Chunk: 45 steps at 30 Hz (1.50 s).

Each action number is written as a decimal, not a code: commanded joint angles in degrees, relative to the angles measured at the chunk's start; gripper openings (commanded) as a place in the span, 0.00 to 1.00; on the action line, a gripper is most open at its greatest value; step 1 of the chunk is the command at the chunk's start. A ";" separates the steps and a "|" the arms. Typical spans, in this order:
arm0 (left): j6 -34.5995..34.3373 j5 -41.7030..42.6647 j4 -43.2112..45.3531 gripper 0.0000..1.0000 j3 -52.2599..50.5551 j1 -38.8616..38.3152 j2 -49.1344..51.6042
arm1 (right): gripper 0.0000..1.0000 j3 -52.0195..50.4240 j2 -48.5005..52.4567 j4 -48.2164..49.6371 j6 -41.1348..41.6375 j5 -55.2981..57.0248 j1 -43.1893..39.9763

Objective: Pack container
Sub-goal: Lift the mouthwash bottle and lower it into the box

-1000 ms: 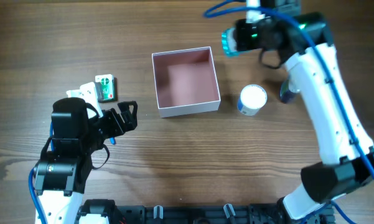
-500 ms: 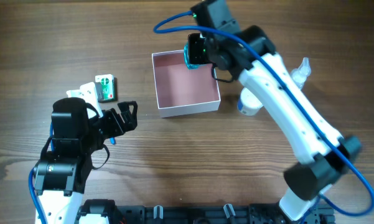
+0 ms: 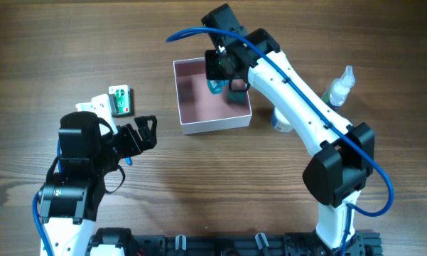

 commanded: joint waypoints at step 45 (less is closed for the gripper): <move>-0.13 1.07 0.02 1.00 1.20 -0.35 0.00 | 0.54 0.61 6.84 5.46 -0.94 -4.42 0.35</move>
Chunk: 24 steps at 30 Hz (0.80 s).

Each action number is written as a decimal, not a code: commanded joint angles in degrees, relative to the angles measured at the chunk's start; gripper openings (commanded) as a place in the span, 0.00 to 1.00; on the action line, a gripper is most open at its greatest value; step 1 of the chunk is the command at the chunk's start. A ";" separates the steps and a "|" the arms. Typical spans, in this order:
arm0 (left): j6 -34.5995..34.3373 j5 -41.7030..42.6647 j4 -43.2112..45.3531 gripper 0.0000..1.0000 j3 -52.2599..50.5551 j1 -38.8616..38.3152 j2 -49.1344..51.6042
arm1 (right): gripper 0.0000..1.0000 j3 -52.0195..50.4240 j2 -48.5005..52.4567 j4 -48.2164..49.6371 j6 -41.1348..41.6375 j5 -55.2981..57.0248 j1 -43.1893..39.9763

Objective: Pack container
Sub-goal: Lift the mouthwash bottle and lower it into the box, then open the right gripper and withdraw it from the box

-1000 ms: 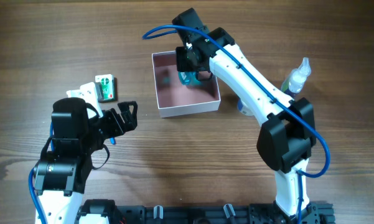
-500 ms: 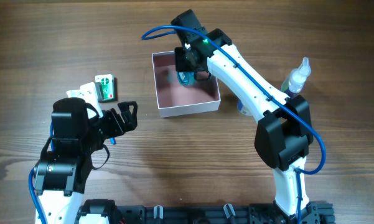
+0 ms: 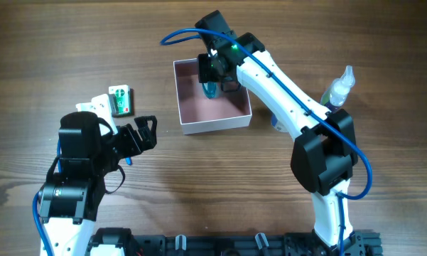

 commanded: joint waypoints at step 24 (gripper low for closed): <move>-0.11 1.07 0.11 1.00 1.20 -0.35 0.00 | 0.59 0.61 -5.95 -2.25 -8.26 -2.27 0.28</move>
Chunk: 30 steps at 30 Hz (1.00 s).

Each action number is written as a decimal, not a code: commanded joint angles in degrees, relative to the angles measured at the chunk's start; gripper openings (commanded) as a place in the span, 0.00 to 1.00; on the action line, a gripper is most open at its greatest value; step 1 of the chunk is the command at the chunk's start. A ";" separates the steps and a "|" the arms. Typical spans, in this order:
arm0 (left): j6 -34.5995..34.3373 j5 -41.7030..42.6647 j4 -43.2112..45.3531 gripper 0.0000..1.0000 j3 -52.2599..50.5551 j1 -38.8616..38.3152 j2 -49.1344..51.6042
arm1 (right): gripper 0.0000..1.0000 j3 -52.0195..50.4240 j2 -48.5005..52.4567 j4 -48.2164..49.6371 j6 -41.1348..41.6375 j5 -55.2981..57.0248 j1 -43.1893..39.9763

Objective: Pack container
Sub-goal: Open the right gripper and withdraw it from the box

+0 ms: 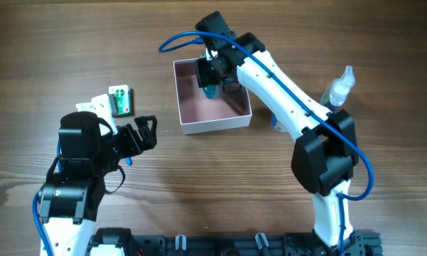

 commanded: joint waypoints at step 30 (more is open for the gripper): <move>-0.13 1.09 -0.04 1.00 1.20 -0.35 0.00 | 0.05 -19.08 -14.64 -2.89 0.17 5.18 -1.33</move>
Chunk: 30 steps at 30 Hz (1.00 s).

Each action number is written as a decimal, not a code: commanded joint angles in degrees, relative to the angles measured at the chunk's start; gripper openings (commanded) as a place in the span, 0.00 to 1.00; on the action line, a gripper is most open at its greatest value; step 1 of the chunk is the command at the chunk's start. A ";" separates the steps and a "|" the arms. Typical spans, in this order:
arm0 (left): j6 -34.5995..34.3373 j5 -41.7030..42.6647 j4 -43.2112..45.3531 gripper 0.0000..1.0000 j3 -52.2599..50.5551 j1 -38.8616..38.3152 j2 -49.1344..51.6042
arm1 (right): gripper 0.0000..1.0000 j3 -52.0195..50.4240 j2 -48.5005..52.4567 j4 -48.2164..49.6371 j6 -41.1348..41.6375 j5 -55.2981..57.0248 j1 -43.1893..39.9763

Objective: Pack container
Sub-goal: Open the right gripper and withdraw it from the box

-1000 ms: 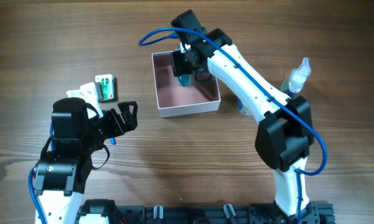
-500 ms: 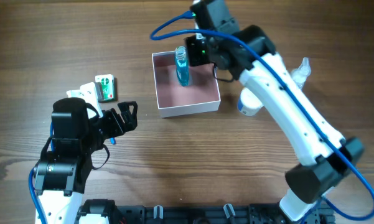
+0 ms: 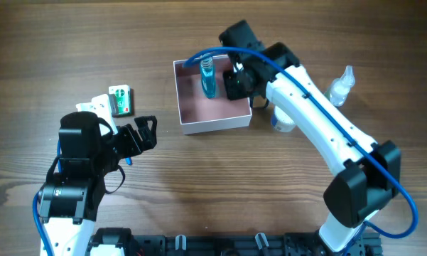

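The white box with a pink floor (image 3: pixel 213 114) stands at the table's middle back. A blue bottle (image 3: pixel 209 80) lies in its far part, cap toward the back wall. My right gripper (image 3: pixel 236 82) hovers over the box's right side, just right of the bottle and apart from it, fingers spread and holding nothing. At the left of the table my left gripper (image 3: pixel 148 132) is open and points right, with nothing between its fingers.
A green-and-white packet (image 3: pixel 120 100) and a white packet (image 3: pixel 92 107) lie left of the box, behind my left arm. A clear dropper bottle (image 3: pixel 340 84) stands at the right. A white-and-blue item (image 3: pixel 282 124) peeks out under the right arm.
The right gripper has let go of the blue bottle, which now lies in the box, and stands further right than before. The left arm has not moved.
The right gripper first held the blue bottle over the box's far right corner. Then it was further left with it, low over the box's far part. Now the bottle lies there and the gripper is off it. The left arm stayed still throughout.
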 commanded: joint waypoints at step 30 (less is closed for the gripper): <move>-0.13 1.09 -0.24 0.99 1.20 -0.35 0.00 | 0.04 -12.28 1.18 1.70 1.77 -13.44 0.13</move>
